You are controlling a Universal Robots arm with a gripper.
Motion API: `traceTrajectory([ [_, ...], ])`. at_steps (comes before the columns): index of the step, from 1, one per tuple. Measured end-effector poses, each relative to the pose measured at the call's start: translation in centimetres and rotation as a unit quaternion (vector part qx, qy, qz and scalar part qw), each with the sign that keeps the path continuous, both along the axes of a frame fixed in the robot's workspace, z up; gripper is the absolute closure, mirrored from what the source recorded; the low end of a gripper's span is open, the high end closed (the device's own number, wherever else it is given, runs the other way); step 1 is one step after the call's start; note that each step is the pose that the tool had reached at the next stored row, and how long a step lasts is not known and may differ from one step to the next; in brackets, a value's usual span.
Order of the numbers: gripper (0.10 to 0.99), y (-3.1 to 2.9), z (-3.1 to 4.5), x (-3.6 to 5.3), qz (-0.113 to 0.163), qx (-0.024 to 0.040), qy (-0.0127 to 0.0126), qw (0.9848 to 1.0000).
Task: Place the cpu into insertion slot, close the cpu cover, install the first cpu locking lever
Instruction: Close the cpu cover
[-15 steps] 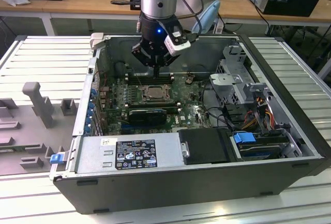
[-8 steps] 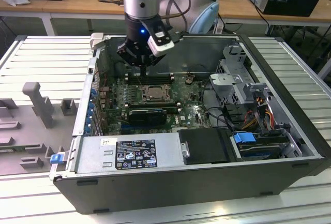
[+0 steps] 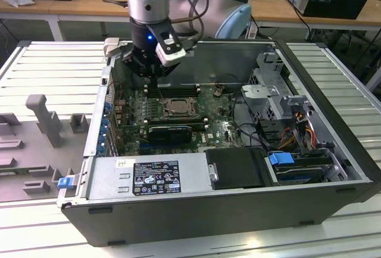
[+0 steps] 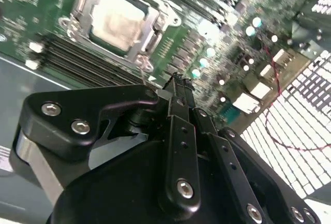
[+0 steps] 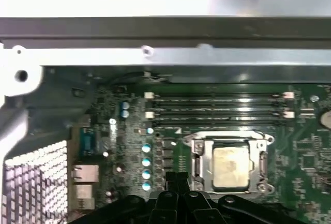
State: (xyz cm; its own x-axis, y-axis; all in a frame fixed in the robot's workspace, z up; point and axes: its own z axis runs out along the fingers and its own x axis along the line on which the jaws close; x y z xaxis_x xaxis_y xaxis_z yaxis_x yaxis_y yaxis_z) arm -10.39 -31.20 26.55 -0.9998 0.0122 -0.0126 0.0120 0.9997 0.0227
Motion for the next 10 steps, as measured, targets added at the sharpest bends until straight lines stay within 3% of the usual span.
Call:
traceTrajectory([
  [2,0.98,0.35,-0.22,-0.55,0.0,0.0,0.0,1.0],
  [4,0.98,1.08,-0.51,-1.03,0.0,0.0,0.0,1.0],
  [7,0.98,1.95,-0.69,-1.08,0.0,0.0,0.0,1.0],
  [10,0.98,2.42,-0.74,-0.92,0.0,0.0,0.0,1.0],
])
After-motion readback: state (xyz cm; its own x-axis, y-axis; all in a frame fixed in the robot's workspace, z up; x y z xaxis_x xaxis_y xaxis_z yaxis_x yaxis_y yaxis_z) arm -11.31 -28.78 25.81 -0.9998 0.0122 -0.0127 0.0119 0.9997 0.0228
